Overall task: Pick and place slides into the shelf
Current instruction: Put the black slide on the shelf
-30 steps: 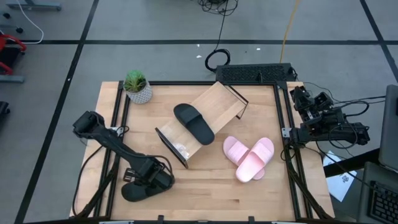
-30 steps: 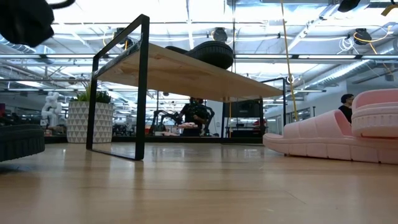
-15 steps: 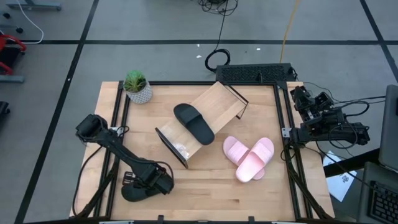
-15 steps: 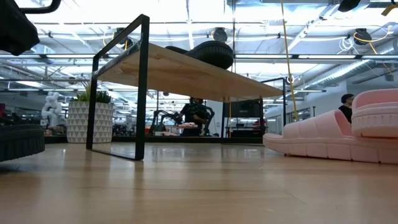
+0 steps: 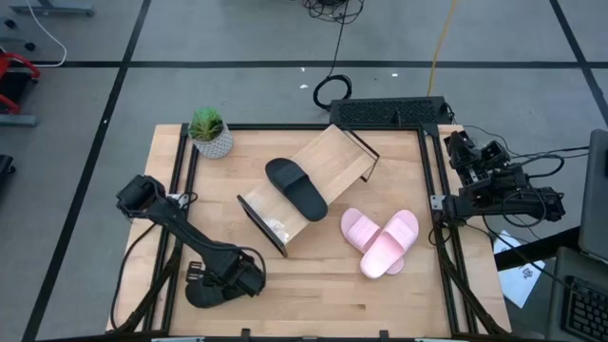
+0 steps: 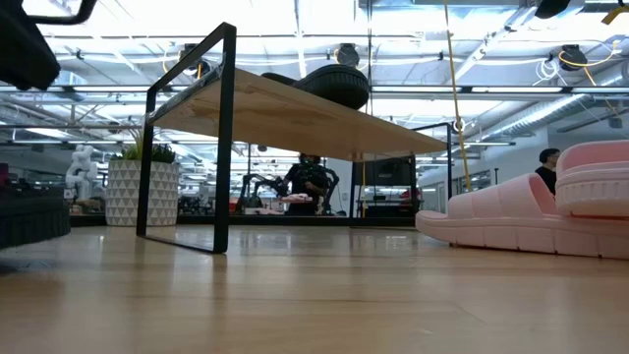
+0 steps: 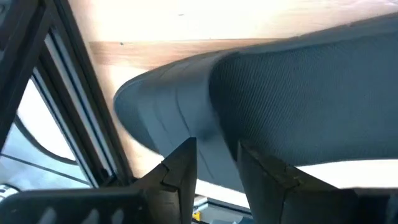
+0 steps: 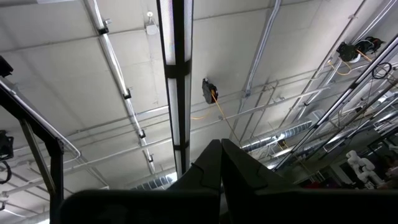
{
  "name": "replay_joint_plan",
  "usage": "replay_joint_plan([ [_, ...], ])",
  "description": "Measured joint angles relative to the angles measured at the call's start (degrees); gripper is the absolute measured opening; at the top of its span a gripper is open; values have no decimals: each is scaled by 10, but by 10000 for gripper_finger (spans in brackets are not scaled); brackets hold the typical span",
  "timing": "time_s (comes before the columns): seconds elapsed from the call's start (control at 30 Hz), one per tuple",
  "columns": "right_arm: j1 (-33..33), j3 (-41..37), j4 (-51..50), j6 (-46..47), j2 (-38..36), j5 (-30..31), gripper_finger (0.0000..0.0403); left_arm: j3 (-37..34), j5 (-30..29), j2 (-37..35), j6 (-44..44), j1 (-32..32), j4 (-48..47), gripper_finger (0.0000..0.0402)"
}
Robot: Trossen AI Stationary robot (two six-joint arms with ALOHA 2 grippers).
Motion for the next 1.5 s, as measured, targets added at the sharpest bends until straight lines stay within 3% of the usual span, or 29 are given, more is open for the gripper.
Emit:
replay_joint_plan([
  [1.1,0,0,10,0,0,-1,0,0,7,23,-31,2,-11,117],
  [1.2,0,0,10,0,0,-1,0,0,3,23,-29,2,-11,98],
  [1.37,0,0,10,4,0,-1,0,0,-6,23,-13,2,-10,14],
  [1.5,0,0,10,4,0,-1,0,0,-10,23,-2,2,-9,5],
])
